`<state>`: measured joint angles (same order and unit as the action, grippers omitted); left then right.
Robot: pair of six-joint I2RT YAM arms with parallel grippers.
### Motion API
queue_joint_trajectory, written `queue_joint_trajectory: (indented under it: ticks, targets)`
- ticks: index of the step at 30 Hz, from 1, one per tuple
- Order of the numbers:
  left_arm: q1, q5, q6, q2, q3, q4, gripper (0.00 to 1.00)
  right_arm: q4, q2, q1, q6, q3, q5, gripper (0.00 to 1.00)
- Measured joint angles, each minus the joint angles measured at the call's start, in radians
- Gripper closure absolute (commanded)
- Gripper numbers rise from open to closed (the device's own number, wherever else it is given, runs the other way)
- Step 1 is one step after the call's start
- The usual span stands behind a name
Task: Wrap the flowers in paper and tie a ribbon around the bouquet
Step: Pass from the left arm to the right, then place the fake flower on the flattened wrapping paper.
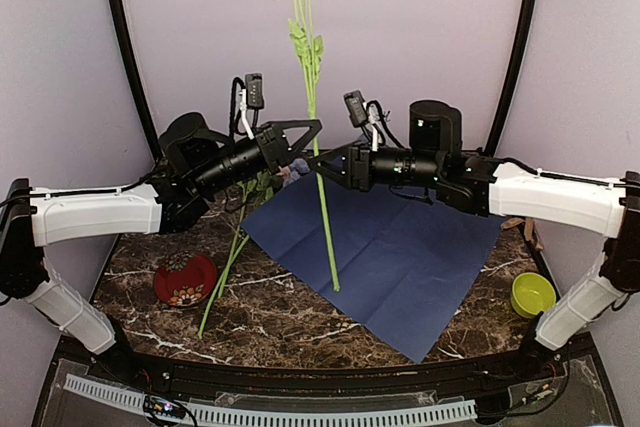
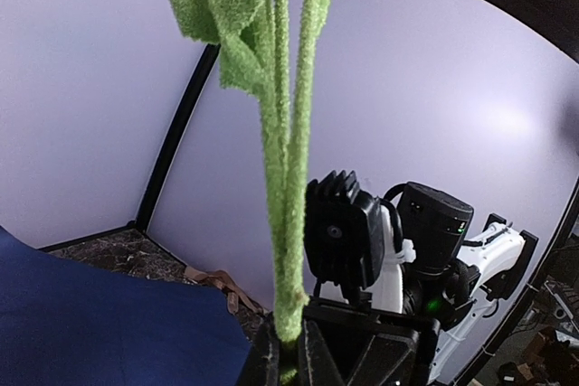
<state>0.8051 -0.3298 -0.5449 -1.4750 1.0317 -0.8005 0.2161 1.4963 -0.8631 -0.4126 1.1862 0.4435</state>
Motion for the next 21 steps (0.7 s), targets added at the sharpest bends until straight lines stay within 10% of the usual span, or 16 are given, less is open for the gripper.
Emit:
queue_joint_trajectory:
  ticks: [4,7,10,21]
  targets:
    - [-0.001,0.009,-0.006,-0.003,0.000,-0.006,0.97,-0.006,0.000,-0.005,-0.012,0.007,-0.022,1.00]
    - [0.000,0.037,-0.007,-0.003,0.003,0.012,0.44,-0.031,0.000,-0.006,-0.023,0.018,-0.043,1.00]
    - [0.001,0.114,-0.006,-0.005,0.043,0.138,0.23,-0.079,0.000,0.014,-0.058,0.024,-0.088,1.00]
    - [-0.054,0.395,0.032,-0.036,0.125,0.620,0.15,-0.417,0.081,0.266,-0.203,0.036,-0.214,1.00]
